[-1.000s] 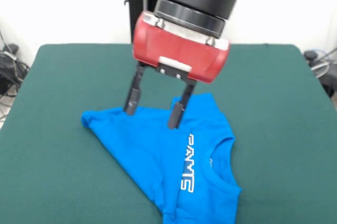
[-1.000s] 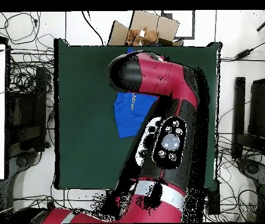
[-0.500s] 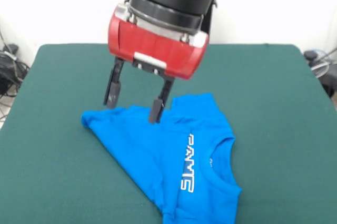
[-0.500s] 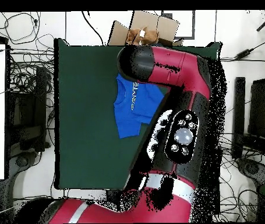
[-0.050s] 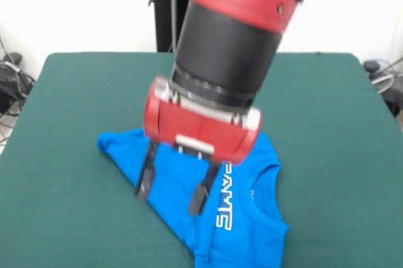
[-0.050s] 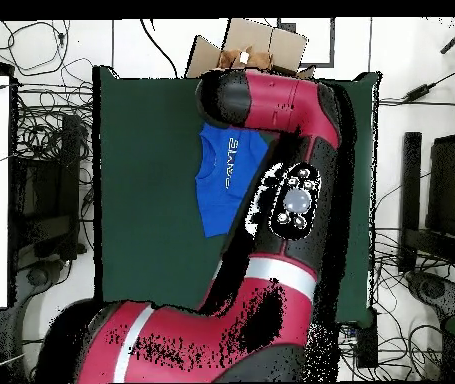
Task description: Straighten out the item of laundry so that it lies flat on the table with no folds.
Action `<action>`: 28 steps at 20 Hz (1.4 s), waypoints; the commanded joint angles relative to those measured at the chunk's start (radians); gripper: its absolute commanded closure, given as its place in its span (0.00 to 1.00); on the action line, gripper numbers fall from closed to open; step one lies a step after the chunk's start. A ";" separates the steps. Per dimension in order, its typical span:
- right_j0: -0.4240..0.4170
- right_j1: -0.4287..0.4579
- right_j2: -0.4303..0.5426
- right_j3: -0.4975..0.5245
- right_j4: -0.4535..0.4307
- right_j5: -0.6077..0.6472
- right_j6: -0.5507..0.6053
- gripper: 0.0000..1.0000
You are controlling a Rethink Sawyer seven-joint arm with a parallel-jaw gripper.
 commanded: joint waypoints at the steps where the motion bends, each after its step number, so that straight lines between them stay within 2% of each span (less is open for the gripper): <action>1: 0.024 0.146 -0.014 -0.083 0.012 -0.008 0.272 0.00; 5: 0.035 0.214 -0.066 -0.207 0.019 0.052 0.291 0.00; 9: 0.037 0.253 -0.093 -0.287 0.031 0.098 0.296 0.00; 19: 0.066 0.284 -0.170 -0.362 0.047 0.159 0.328 0.00; 22: 0.070 0.286 -0.175 -0.362 0.049 0.156 0.330 0.00; 28: 0.080 0.219 -0.128 -0.265 0.061 0.156 0.299 0.00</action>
